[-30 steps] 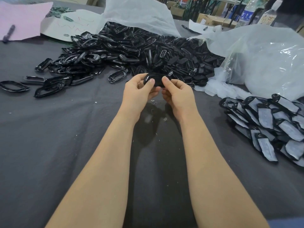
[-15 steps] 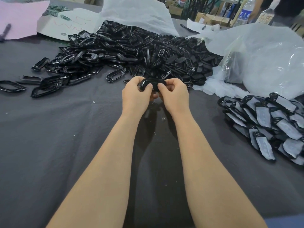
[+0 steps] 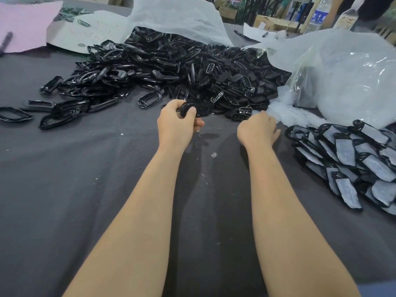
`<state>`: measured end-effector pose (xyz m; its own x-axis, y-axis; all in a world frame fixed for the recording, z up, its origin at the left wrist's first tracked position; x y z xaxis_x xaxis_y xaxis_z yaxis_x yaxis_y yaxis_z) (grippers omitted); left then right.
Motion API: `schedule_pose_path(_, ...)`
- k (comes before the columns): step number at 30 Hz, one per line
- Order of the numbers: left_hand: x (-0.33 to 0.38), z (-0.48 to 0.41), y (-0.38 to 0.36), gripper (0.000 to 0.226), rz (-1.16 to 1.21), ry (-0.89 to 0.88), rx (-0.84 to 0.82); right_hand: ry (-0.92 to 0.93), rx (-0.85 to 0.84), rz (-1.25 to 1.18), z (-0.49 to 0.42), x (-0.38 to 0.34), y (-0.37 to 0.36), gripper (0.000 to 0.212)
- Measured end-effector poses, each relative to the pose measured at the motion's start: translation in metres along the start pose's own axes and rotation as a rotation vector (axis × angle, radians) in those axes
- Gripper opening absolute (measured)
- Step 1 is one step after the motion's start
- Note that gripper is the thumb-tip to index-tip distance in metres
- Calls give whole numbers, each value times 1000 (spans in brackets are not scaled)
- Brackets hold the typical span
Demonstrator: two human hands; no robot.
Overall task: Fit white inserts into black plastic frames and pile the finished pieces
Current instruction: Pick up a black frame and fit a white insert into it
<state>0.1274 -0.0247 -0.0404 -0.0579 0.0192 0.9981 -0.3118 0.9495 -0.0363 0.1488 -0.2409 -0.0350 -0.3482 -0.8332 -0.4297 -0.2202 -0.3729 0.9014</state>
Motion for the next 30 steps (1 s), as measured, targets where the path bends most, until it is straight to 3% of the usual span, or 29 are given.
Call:
schedule_pose_path(5,-1,0,0,12,13,15,-2,-33,-43,43,-8,0,-11,52)
schedule_pose_path(8,-1,0,1,14,27,16,3,-26,84,-54,-7,-1,0,43)
schedule_pose_path(11,-1,0,2,19,44,15,16,66,259,-459,-2,-7,21,21)
schedule_pose_path(14,-1,-1,2,18,66,30,21,102,304,-860,6,-15,35,20)
schedule_pose_path(16,-2,0,2,16,74,41,23,90,223,-1077,10,-24,29,13)
schedule_pose_path(18,-1,1,3,16,83,42,29,75,72,-1259,16,-34,15,20)
schedule_pose_path(23,-1,1,4,12,125,55,39,99,-130,-1324,26,-48,-7,17)
schedule_pose_path(30,-2,1,4,13,139,65,43,97,-38,-1259,28,-38,-1,14)
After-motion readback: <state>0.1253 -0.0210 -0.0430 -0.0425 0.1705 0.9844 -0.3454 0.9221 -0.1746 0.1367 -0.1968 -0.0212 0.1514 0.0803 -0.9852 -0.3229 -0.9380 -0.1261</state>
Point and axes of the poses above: each hand's wrist, its own z-axis away from the middle knuckle, its own y-axis out of the back of the hand, x = y × z, the point moved 9 cm from there along -z, towards the middle knuckle, and after that the axes turned 1 degree about y, right-handed, at the moved point
